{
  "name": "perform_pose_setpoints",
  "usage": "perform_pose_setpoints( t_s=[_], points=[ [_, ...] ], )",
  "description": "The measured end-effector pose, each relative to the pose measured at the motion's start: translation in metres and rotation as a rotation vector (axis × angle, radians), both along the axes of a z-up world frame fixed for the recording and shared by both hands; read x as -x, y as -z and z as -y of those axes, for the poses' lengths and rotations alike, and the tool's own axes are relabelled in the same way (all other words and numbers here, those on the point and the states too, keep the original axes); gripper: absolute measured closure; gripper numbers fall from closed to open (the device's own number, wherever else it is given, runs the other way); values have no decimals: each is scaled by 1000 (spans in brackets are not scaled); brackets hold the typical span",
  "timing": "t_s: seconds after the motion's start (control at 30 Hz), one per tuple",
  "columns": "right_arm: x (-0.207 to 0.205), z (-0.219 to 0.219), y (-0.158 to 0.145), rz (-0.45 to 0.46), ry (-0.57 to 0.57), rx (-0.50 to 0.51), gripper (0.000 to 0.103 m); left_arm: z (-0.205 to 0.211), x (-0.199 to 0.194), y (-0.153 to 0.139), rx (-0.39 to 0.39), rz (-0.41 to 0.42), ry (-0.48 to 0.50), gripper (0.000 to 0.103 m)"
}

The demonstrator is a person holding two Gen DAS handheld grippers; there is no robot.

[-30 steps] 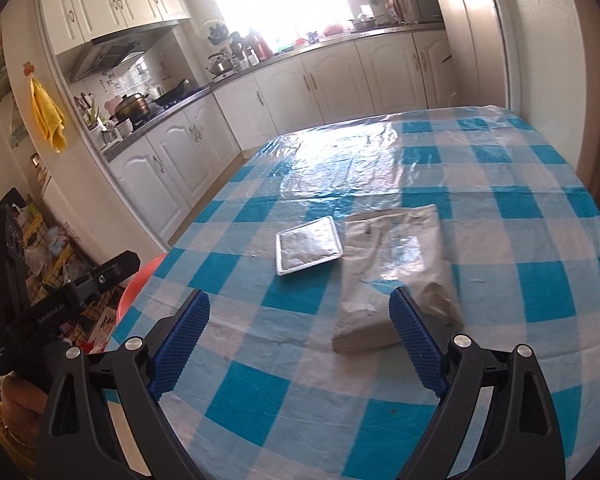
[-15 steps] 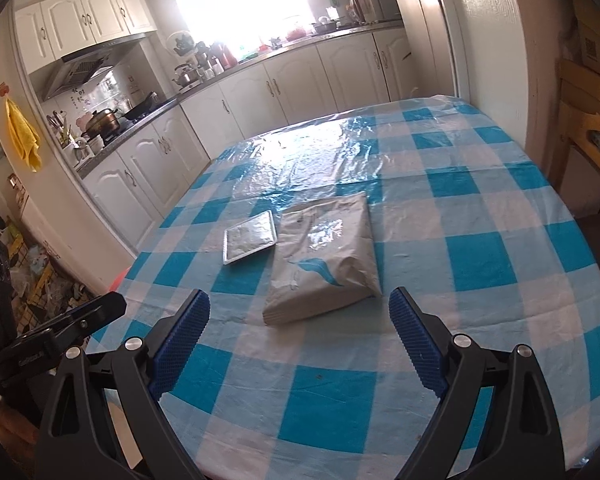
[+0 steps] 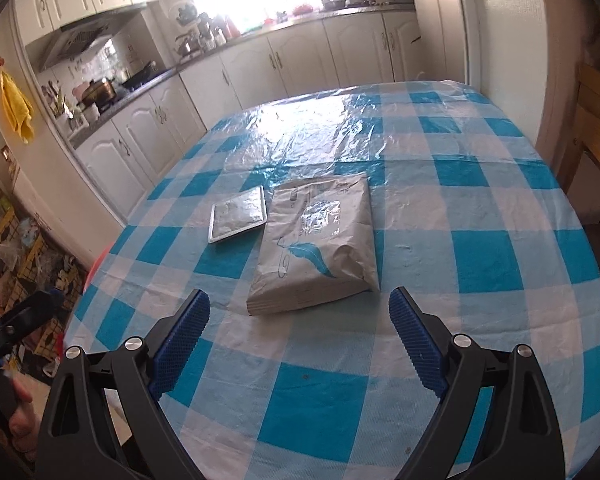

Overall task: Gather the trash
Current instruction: 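Move both tools back over the table toward the foil tray and white bag, then grasp the white feather-print bag with the right tool while the left tool grasps the silver foil tray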

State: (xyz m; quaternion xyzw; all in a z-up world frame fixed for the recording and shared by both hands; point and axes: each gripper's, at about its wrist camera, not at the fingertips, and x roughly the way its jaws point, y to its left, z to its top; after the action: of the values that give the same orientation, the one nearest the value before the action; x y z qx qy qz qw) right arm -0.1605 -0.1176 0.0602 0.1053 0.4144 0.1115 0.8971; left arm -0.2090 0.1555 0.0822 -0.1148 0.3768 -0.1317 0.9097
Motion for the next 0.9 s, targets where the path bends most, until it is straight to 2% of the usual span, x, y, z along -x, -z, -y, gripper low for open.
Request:
perform_pose_setpoints(
  t_s=[0.5, 0.73, 0.9],
  points=[
    [-51, -18, 23, -56, -27, 120, 13, -16, -7, 7, 47, -41, -45, 12],
    [-62, -17, 31, -70, -37, 103, 10, -3, -19, 19, 24, -81, -20, 12],
    [-68, -22, 31, -78, -50, 134, 9, 8, -29, 27, 8, -105, -3, 12]
  ],
)
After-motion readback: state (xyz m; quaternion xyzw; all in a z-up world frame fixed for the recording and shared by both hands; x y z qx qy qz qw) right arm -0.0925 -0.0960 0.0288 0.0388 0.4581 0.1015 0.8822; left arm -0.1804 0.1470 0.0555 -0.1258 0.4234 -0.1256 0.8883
